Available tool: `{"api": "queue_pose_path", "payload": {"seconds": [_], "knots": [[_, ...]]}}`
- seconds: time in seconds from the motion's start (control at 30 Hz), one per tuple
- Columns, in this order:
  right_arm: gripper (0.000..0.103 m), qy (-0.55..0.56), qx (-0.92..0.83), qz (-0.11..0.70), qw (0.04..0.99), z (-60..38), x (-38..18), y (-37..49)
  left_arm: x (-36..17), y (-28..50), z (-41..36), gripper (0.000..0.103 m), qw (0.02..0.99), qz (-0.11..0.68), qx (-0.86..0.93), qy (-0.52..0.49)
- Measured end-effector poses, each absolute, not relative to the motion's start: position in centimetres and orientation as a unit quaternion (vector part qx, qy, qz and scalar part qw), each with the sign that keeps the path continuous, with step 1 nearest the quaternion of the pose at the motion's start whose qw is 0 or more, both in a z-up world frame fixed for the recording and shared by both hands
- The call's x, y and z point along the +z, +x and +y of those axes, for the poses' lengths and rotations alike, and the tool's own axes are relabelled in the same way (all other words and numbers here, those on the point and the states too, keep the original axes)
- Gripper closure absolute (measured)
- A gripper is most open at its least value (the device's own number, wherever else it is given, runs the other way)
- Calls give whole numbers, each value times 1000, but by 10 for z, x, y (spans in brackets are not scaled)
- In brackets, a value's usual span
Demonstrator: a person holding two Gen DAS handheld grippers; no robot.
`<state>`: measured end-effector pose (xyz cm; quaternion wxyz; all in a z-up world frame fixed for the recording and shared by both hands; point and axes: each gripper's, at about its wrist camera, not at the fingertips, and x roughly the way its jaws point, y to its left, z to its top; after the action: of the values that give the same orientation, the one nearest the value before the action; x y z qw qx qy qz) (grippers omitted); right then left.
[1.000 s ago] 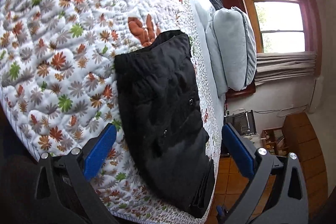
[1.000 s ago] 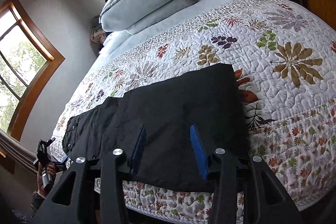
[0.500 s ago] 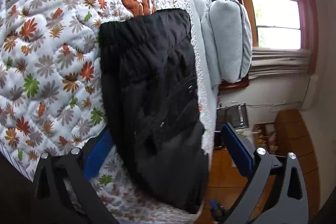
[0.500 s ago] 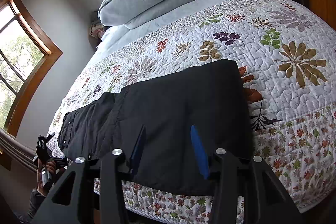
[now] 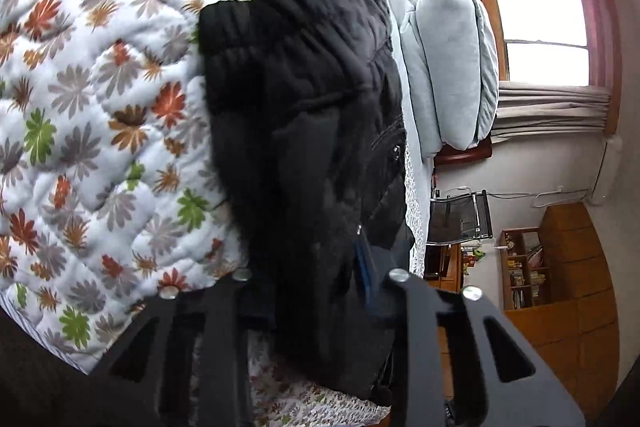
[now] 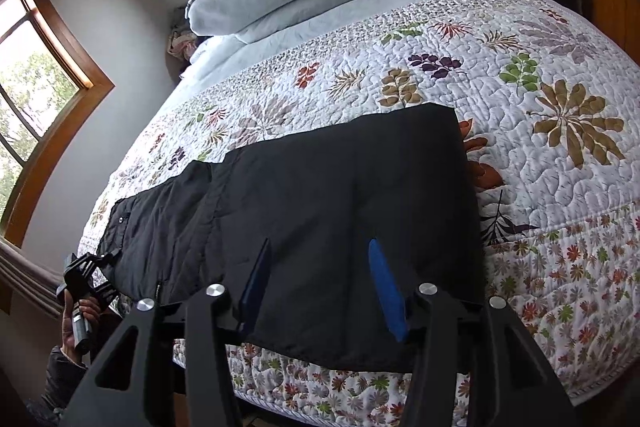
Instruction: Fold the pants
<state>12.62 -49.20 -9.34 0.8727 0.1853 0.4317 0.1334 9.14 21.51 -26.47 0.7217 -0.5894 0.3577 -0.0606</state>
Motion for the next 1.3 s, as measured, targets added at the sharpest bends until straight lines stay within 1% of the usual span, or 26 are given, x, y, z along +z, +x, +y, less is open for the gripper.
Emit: {"api": "queue_pose_path", "payload": {"seconds": [0.07, 0.2, 0.27, 0.33, 0.6, 0.77, 0.9, 1.1, 1.3], "knots": [[51, 186, 132, 432, 873, -492, -94, 126, -264, 93, 215, 83, 721, 350, -67, -595], [51, 183, 129, 433, 873, -493, -94, 127, -256, 104, 210, 87, 733, 346, -65, -582], [51, 184, 129, 432, 873, -493, -94, 126, -247, 108, 206, 89, 748, 333, -74, -569], [51, 182, 128, 432, 874, -494, -94, 126, -230, 113, 199, 90, 768, 315, -94, -550], [51, 193, 123, 426, 875, -502, -93, 126, -175, 133, 173, 90, 808, 276, -142, -501], [51, 204, 118, 420, 876, -511, -92, 124, -129, 145, 136, 88, 843, 250, -194, -435], [51, 211, 113, 414, 878, -520, -92, 120, -97, 160, 97, 85, 859, 247, -231, -384], [51, 221, 105, 404, 881, -536, -91, 117, -73, 177, 44, 82, 866, 257, -274, -331], [51, 225, 110, 392, 885, -545, -84, 118, -82, 163, 0, 81, 866, 277, -300, -289]]}}
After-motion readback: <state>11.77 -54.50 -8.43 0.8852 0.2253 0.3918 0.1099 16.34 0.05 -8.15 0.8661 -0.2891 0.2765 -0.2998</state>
